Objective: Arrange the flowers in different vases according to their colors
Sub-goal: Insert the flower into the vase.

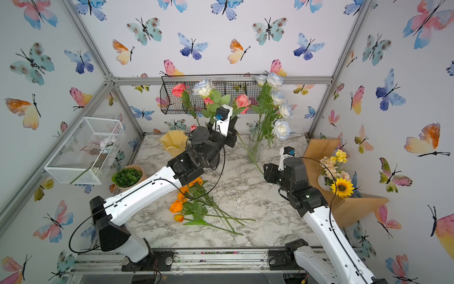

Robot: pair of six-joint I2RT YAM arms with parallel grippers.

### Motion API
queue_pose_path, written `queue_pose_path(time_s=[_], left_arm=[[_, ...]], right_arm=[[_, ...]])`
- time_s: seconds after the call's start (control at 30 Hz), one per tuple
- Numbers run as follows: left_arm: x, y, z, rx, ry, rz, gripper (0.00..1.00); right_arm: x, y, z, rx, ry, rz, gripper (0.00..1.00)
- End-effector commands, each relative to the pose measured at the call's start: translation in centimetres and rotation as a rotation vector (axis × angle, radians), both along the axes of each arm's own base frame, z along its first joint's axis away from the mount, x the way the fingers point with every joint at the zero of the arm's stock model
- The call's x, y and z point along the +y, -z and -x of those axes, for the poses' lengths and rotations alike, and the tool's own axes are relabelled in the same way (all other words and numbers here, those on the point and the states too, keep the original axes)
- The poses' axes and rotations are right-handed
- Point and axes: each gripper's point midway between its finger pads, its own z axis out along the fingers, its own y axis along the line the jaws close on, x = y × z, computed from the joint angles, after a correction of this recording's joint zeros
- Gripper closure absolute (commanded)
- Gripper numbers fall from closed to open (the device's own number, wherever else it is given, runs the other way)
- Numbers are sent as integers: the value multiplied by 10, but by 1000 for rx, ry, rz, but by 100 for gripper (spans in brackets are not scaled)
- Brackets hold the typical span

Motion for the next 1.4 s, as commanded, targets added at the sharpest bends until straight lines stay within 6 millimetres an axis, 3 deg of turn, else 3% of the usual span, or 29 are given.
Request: queue_pose_path(time_s=[0.0,0.23,0.4,0.63,0.9,1.17,1.37], left_arm=[[11,-4,3,-17,-29,-1,100],[29,6,21,35,5,30,100],[28,16,32,84,63,-2,100],[31,30,48,139,135,-27,100],[24,40,58,186,200,-36,100],[12,50,60,218,246,-59,100],[6,51,59,221,258,-81,100]], right_arm=[[21,-31,-3,-88,-121,-40,40],[57,-48,1,-84,-339,-90,37],[88,-62,14,-109,-530,-220,37],[119,-72,12,-27,-719,-315,43],[128,-90,9,-34,-772,-374,50],[135,-94,9,-8,-826,-403,51],[137,-93,10,0,-841,-412,61]])
